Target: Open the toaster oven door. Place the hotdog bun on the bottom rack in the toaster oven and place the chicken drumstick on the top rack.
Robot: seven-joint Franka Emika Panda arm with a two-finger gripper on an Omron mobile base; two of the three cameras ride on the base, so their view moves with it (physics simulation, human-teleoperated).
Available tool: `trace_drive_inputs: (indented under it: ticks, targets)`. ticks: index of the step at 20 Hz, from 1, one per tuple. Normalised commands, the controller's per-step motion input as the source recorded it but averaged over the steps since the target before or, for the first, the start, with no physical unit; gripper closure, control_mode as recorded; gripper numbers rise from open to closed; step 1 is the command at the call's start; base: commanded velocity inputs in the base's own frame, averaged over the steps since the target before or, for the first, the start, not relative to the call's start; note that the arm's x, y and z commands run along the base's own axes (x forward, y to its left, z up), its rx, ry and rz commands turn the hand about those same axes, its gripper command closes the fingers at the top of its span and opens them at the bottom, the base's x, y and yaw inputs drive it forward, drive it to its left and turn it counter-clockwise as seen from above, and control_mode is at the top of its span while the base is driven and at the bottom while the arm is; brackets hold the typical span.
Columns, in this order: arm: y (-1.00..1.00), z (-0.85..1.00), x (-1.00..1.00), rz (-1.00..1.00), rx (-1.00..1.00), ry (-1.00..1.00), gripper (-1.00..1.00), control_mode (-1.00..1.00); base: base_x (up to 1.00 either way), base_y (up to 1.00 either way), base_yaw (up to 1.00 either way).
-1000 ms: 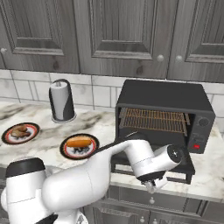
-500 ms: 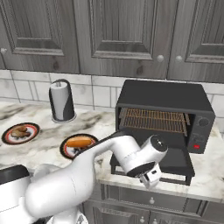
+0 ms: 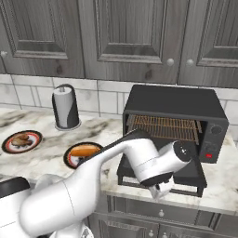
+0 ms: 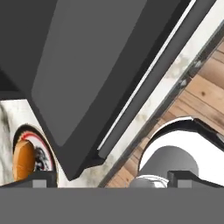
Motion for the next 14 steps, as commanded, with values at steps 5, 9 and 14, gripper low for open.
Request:
trace_drive_inputs:
  ticks: [5,9,14]
  targets:
    - [0.01,0.90,0.46,-0.06,0.48,0.04,-1.00,-1.00,0.00,0.00,0.00]
    - [0.08,0.12,0.34,-0.25,0.56,0.00,-1.00,-1.00,0.00,0.00,0.00]
    - [0.01,0.04,0.47,-0.34,0.58,-0.06,-1.00,-1.00,0.00,0.00,0.00]
